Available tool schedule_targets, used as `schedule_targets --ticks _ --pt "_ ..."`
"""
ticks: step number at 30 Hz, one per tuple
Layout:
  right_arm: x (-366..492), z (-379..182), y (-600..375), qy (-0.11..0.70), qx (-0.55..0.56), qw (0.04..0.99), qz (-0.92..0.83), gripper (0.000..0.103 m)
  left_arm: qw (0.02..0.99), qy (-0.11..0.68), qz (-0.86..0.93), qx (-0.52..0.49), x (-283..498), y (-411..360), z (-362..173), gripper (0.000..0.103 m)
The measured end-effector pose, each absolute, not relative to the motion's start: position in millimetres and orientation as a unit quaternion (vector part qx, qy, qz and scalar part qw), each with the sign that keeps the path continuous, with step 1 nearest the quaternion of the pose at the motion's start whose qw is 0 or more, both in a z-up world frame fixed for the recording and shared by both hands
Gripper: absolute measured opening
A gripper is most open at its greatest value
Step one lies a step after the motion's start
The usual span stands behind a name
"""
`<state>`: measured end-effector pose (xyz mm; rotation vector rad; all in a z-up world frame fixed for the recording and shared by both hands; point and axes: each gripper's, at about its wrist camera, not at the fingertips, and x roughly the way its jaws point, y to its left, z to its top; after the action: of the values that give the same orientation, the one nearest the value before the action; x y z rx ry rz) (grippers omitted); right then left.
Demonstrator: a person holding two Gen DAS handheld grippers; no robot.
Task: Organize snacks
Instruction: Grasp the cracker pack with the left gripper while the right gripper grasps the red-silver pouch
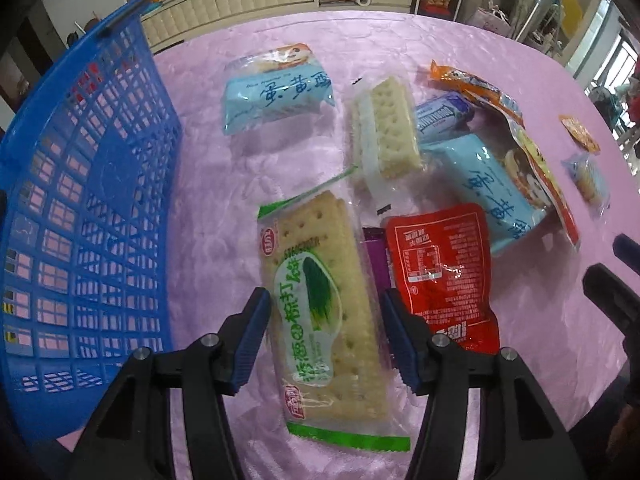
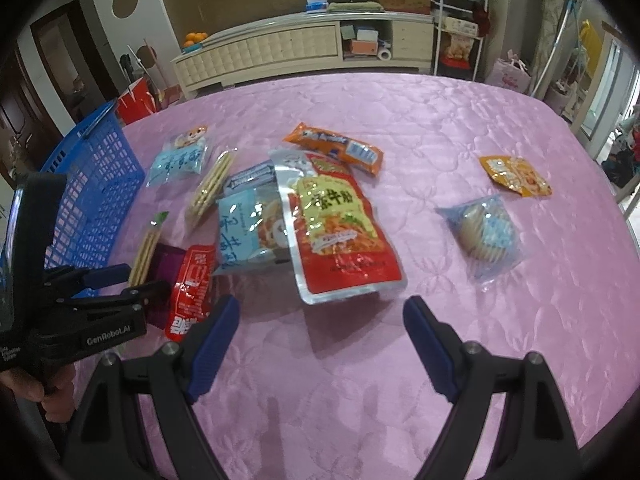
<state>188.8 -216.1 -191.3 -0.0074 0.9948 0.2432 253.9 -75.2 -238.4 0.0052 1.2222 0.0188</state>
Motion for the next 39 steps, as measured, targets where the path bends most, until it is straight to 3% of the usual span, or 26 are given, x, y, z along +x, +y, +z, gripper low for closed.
schedule_targets --ticks 3,8,19,30,39 --pt "190 -186 -221 0.475 0.003 0.872 0.117 0.087 0.820 0.572 0.006 -0.019 248 -64 -227 0.039" --pt "198 -179 -229 0.480 0.022 0.869 0.122 0.087 0.832 0.554 -0.016 -0.025 240 -63 -208 0.035" --pt "249 -179 -226 0.497 0.034 0.855 0.143 0.087 0.861 0.505 -0.048 -0.026 252 -71 -162 0.034" --pt "308 -235 -223 0.590 0.065 0.788 0.164 0.088 0.861 0.506 -0.052 -0.013 278 -90 -172 0.034" --pt "304 -239 -228 0.572 0.067 0.792 0.205 0.088 0.855 0.514 -0.067 -0.007 287 -104 -182 0.033"
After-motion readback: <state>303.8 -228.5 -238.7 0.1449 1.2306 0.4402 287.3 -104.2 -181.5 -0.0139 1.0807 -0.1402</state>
